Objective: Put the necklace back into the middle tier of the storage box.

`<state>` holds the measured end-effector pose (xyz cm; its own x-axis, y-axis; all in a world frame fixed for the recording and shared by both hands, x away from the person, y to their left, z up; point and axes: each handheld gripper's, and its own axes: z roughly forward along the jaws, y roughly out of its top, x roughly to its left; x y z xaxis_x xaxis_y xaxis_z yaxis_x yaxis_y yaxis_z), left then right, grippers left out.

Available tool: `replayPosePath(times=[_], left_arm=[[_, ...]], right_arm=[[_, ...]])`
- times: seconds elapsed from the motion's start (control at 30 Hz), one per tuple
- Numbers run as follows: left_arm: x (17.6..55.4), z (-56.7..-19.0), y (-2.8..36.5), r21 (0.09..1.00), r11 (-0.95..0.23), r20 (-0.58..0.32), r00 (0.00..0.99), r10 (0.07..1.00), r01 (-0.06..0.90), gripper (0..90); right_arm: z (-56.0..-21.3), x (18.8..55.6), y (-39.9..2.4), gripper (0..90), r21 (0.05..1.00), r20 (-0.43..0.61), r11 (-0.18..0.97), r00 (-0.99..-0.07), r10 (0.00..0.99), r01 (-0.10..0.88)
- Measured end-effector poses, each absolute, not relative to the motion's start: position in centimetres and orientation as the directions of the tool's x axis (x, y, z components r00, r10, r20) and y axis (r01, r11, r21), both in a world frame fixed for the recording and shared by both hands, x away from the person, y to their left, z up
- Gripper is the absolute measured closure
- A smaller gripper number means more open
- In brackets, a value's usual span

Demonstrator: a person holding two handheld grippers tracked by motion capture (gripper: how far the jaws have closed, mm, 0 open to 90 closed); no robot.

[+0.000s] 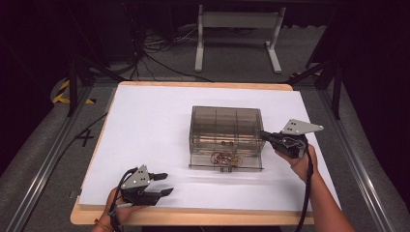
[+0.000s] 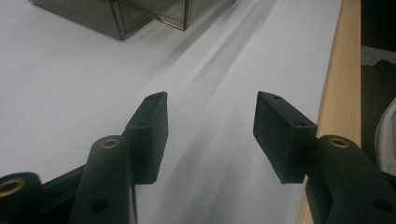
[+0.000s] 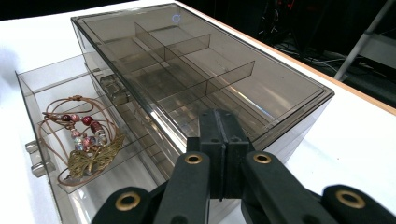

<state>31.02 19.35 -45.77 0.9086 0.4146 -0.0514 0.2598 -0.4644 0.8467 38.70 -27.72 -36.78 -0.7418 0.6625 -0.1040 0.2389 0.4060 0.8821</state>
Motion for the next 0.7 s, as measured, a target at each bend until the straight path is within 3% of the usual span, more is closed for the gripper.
replayPosePath(times=[0.47,0.7], left_arm=[[30.6,-45.2,18.5,0.851,-0.464,-0.038,0.91,0.412,0.246,49.9],[30.1,-44.2,17.2,0.858,-0.465,-0.038,0.93,0.366,0.218,69.4]], right_arm=[[-37.1,38.6,-27.8,90.0,0.894,-0.08,0.375,-0.739,0.669,0.243],[-37.1,38.4,-27.7,90.0,0.894,-0.088,0.379,-0.734,0.674,0.24]])
